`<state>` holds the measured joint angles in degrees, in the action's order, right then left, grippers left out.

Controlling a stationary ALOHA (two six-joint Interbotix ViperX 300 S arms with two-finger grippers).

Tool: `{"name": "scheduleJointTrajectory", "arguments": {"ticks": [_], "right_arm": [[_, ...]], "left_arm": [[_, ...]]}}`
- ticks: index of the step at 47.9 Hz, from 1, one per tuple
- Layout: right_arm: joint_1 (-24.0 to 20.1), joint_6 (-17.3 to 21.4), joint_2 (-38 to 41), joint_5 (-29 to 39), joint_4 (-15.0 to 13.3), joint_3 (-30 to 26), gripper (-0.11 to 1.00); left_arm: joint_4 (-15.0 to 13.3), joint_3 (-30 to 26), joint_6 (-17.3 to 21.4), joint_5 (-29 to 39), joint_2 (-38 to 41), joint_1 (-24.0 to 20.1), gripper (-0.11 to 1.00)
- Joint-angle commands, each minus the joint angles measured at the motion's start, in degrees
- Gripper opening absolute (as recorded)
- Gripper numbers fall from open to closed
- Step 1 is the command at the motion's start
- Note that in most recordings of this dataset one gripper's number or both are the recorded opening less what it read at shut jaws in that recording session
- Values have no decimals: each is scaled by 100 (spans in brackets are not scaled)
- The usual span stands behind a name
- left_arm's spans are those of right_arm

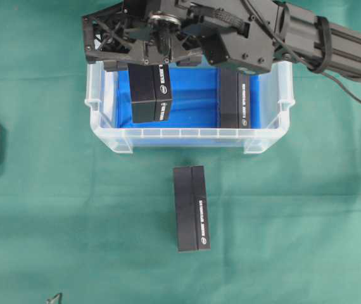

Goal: Take the box out of the case with the right arm.
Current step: 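Carry the held box out of the case toward the front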

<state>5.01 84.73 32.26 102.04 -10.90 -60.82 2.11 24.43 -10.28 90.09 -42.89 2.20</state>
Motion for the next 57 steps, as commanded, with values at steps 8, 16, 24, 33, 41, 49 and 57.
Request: {"name": "scheduleJointTrajectory", "arguments": {"ticks": [8,16,24,33,41,49,57], "right_arm": [[-35,-9,-387,-9,-35,-167,68],[-44,-26,-387,114,-35,-167,68],[-62,-53,-396,563,-35,-167,68],[-132,-70,-413,686,-35,-167,68],[-229,-53,-413,615,-35,-167,68],[-396,79,-404,598,-35,-158,68],[-668,466,-387,563,-97,-167,68]], "left_arm": [[18,-123,0,-18,18,-18,0],[18,-132,0,-18,18,-18,0],[9,-132,0,-18,18,-18,0],[18,-123,0,-18,18,-18,0],[9,-123,0,-18,18,-18,0],[9,-132,0,-18,35,-18,0],[9,-123,9,-9,35,-18,0]]}}
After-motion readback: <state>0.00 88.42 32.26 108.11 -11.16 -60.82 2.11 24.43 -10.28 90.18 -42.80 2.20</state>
